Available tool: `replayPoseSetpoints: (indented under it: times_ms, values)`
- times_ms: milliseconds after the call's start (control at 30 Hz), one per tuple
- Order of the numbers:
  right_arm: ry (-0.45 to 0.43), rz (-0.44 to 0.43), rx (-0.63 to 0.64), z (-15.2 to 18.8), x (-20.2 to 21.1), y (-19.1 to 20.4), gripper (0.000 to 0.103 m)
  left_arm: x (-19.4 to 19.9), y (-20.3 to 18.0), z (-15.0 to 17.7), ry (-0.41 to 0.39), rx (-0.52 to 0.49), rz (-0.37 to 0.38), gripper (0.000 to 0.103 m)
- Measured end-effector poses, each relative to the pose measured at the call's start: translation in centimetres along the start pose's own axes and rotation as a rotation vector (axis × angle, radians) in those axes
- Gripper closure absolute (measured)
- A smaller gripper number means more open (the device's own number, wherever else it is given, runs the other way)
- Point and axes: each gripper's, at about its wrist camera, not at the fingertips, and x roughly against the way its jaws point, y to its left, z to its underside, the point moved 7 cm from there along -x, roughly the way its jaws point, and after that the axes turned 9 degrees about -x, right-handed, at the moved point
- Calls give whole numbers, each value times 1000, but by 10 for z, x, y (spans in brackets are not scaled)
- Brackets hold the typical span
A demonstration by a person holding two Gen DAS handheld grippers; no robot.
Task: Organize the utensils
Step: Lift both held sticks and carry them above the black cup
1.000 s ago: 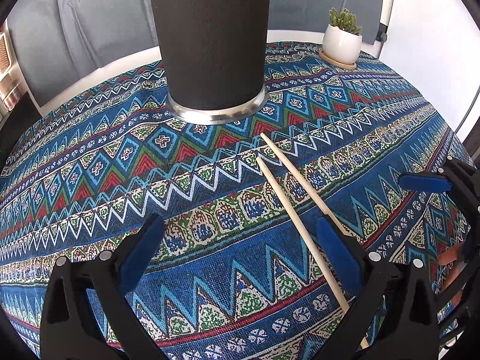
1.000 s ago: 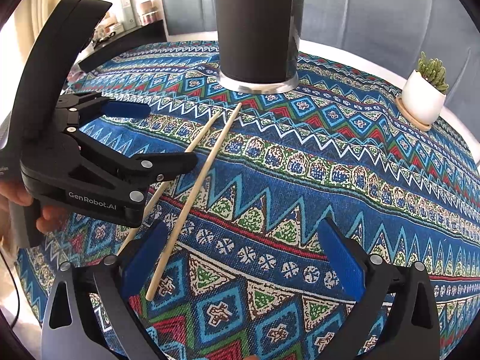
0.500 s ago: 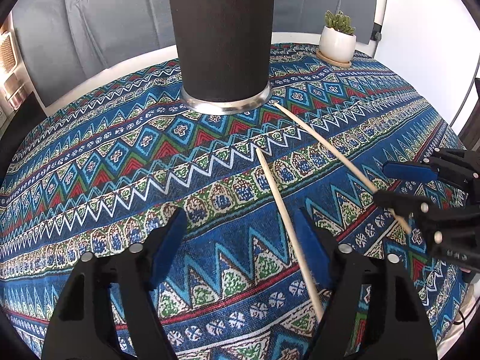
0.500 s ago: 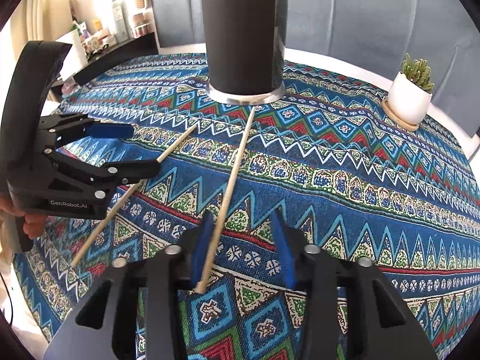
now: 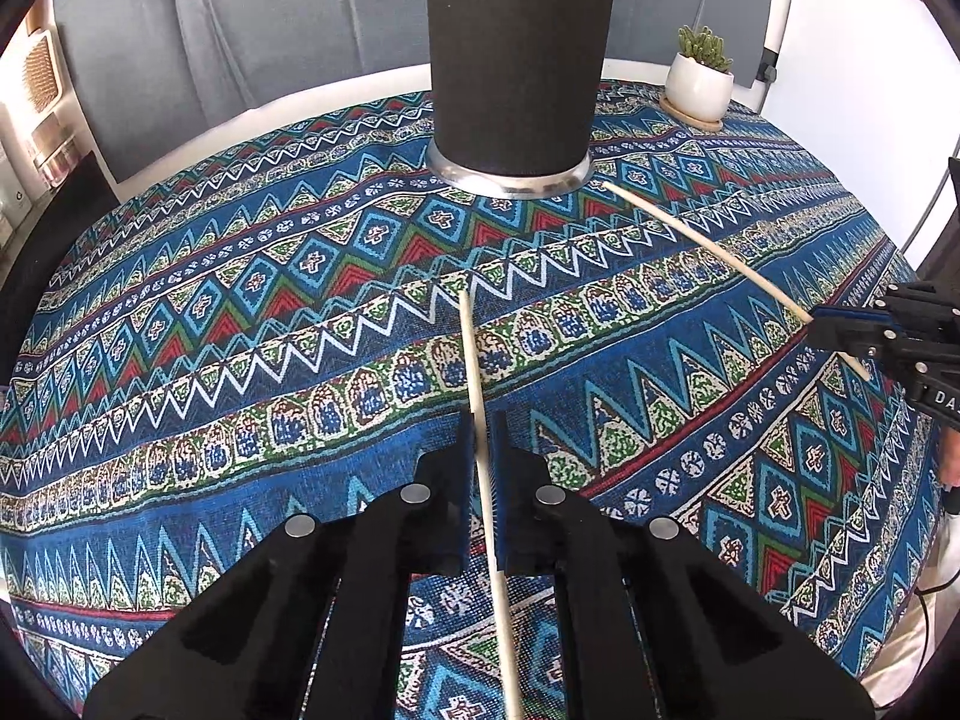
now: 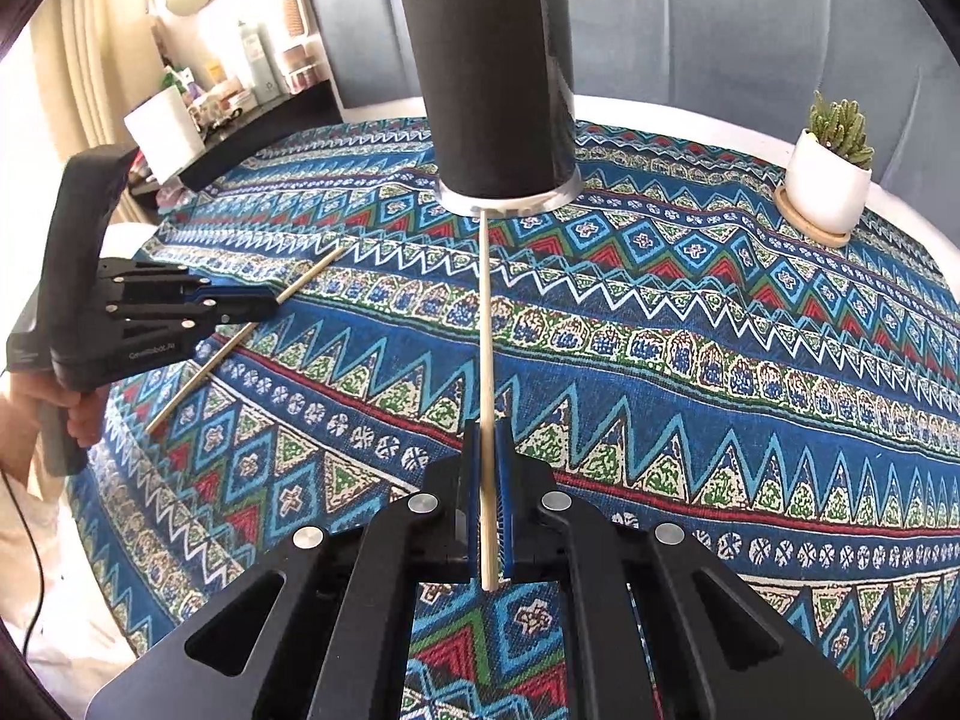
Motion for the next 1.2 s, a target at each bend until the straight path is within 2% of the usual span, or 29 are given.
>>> replayPoseSetpoints:
  times_ms: [233,467,667,767,1200]
  values:
    - [-78,-87,-44,1,35,0,98,17,3,-9,-20,-12,-35,98]
    - [-201,-130,-65,-17,74,-6,98,46,2,-32,-59,-36,-69,98]
    - [-276,-154,-59,-42,102,-8,98,72,10,-58,-96,-42,-104,98]
    - [-319,-158,-54,-57,114,-6,98,84,18,-74,-121,-36,-154,98]
    - [-427,-213,24,-135,131,24,98,126,56,-150,-249,-2,-181,98]
